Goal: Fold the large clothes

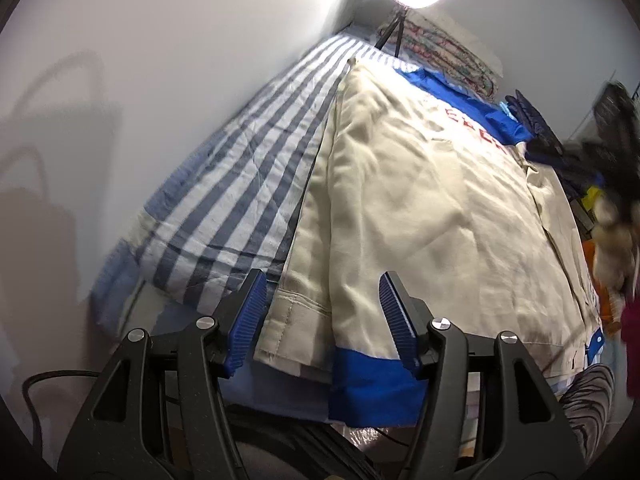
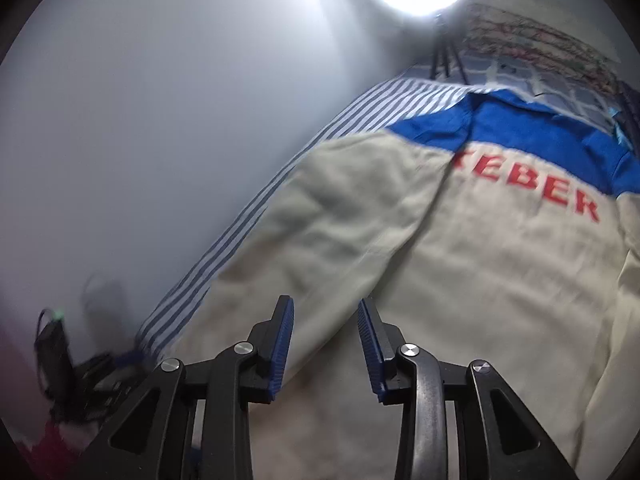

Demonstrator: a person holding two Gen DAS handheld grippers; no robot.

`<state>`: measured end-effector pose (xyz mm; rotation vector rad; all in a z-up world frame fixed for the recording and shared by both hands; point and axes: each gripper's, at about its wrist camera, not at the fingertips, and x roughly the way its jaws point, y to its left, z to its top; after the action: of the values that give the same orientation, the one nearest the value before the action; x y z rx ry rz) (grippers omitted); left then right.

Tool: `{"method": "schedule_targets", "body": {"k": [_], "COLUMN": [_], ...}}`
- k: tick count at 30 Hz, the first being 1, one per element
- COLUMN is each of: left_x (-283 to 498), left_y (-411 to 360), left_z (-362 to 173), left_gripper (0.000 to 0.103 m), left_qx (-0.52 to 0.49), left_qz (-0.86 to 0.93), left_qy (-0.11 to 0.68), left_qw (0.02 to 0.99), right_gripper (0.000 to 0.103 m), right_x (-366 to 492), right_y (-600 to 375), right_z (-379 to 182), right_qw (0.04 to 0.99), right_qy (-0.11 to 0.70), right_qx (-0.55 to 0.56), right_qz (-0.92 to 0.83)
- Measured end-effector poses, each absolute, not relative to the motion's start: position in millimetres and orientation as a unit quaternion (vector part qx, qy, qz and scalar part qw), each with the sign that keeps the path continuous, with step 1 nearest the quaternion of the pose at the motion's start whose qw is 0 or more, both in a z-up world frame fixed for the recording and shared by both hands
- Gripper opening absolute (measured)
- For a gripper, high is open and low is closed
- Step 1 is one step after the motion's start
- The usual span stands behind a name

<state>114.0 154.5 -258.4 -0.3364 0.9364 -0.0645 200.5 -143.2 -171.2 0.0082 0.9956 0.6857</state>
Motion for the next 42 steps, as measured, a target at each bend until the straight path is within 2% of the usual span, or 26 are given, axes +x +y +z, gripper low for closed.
{"method": "schedule_targets", "body": {"k": [9,12,13,14,17,22,25,29,36,39,42], "left_x": [125,126,126,125,121,114,112,114,107,104,102], "left_y": [154,148,145,143,138,126,127,133,126,120,115], "left_z": [-278,-280,-278,-275,-266,-248,-245,-247,-235,-229,-225], "left_gripper": [0.060,0.042,0.029,0.021,0.018,0.016,0.016,0.016,0.016,0.016,0.015], "left_qx": [-0.178,-0.154,-0.148,-0.141,-0.122,-0.092,-0.097,-0.122,-0.115,-0.100,-0.092], "left_qz": [-0.022,-0.007,-0.008,-0.010,-0.015,-0.027,-0.032,-0.032,-0.044,-0.047,-0.052], "left_qy": [0.474,0.476,0.472,0.464,0.450,0.426,0.420,0.420,0.402,0.390,0.382], "left_qw": [0.862,0.866,0.869,0.874,0.884,0.900,0.902,0.899,0.907,0.914,0.918], "right_gripper": [0.032,0.031,0.031,0.031,0.031,0.031,0.032,0.032,0.034,0.041,0.046], "right_x": [175,177,180,183,189,186,178,172,183,192,204], "right_y": [-106,-95,-92,-90,-82,-74,-79,-78,-54,-62,-68], "right_z": [-220,-225,-228,-231,-245,-264,-249,-227,-276,-267,-239], "right_qw": [0.796,0.793,0.793,0.792,0.783,0.765,0.783,0.799,0.743,0.728,0.747], "right_qy": [0.498,0.499,0.501,0.504,0.520,0.560,0.536,0.497,0.567,0.579,0.552], "right_qx": [0.005,0.013,0.014,0.015,0.011,-0.060,-0.085,-0.046,-0.028,0.020,0.039], "right_qz": [0.343,0.348,0.346,0.345,0.340,0.313,0.304,0.336,0.354,0.366,0.368]}}
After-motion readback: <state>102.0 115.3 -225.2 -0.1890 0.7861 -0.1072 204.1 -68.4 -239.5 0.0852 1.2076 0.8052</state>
